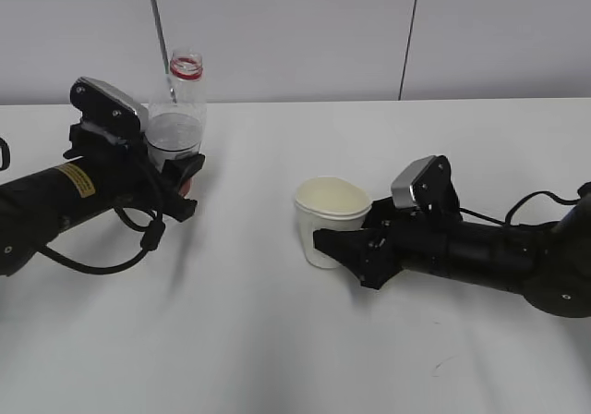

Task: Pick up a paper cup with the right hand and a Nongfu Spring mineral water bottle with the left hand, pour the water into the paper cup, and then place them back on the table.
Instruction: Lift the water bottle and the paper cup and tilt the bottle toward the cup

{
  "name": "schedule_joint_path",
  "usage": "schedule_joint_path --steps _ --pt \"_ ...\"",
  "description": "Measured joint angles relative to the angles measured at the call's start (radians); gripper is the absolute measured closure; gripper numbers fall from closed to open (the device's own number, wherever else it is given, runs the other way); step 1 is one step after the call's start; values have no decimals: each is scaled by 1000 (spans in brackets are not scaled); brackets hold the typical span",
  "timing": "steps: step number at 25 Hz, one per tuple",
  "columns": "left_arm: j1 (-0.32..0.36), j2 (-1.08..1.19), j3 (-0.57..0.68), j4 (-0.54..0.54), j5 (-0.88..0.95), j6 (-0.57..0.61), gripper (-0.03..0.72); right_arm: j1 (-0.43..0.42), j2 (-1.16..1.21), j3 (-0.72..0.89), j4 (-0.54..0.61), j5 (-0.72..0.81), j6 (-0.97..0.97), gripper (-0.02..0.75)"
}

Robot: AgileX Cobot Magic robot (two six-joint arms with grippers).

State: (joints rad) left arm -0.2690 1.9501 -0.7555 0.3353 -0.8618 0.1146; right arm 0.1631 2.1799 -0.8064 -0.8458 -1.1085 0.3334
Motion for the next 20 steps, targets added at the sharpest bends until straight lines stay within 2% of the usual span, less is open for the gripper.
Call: schedule_joint_path --steps 4,20 --pt "0 -48 0 11 75 66 291 44 -34 -23 -10 35 40 230" --pt "0 -149 3 17 234 390 291 133 -51 -146 -85 119 150 230"
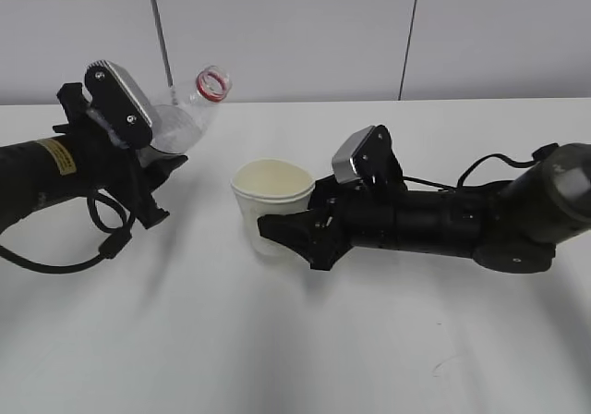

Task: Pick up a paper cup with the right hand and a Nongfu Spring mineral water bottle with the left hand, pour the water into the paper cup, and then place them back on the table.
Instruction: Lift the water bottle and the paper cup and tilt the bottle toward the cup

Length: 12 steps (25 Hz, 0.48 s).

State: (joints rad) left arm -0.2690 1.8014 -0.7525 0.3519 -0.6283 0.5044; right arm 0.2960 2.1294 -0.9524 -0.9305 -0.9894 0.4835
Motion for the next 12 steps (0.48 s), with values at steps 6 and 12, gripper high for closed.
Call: schedule_joint_path --steps 6,12 --pt "0 -11 -1 -6 9 98 291 18 0 -39 -14 30 23 230" --pt "0 -11 -24 -8 44 194 291 18 0 -50 -22 40 36 230"
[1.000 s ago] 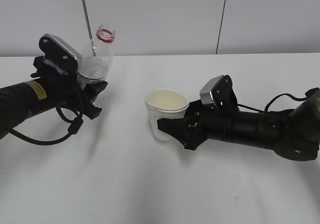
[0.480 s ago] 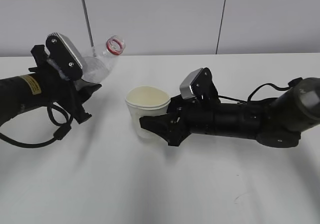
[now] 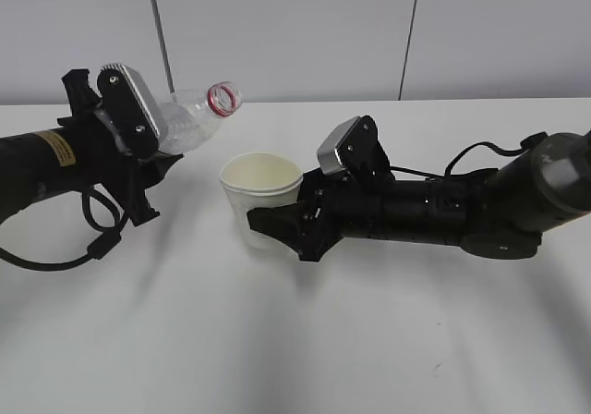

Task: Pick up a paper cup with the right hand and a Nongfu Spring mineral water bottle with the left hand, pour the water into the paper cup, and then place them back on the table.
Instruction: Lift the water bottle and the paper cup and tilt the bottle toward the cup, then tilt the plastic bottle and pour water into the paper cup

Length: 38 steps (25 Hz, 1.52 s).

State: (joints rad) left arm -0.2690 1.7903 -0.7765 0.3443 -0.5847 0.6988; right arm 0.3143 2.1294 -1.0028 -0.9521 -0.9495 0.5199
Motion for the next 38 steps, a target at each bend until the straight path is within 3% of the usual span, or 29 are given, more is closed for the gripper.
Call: schedule_joint_path --steps 16,38 --pt "0 0 -9 -69 24 279 291 0 0 -1 0 10 0 230" --pt "0 0 -9 -75 -1 455 291 0 0 -1 0 26 2 230"
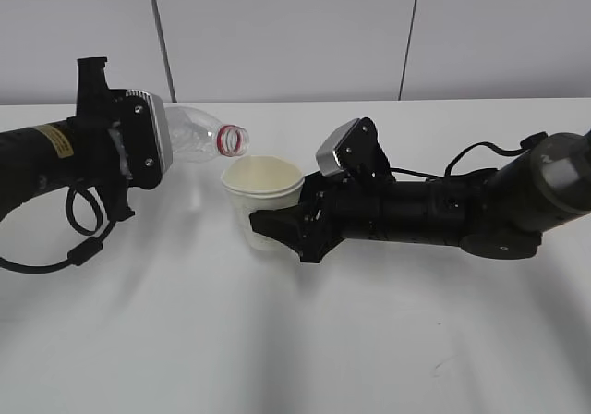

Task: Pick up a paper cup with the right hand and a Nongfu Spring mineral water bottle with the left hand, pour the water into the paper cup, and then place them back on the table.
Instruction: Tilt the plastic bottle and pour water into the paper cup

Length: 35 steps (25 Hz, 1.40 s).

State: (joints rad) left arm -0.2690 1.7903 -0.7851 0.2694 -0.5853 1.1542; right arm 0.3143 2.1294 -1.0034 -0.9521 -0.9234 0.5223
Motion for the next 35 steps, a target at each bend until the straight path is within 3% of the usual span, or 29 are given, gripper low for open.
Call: schedule_joint_path --steps 23,35 --pt "-15 0 0 -41 -59 207 291 0 0 -2 -41 2 0 230" --pt "-20 0 0 -59 -82 237 291 0 0 -2 -45 2 0 230"
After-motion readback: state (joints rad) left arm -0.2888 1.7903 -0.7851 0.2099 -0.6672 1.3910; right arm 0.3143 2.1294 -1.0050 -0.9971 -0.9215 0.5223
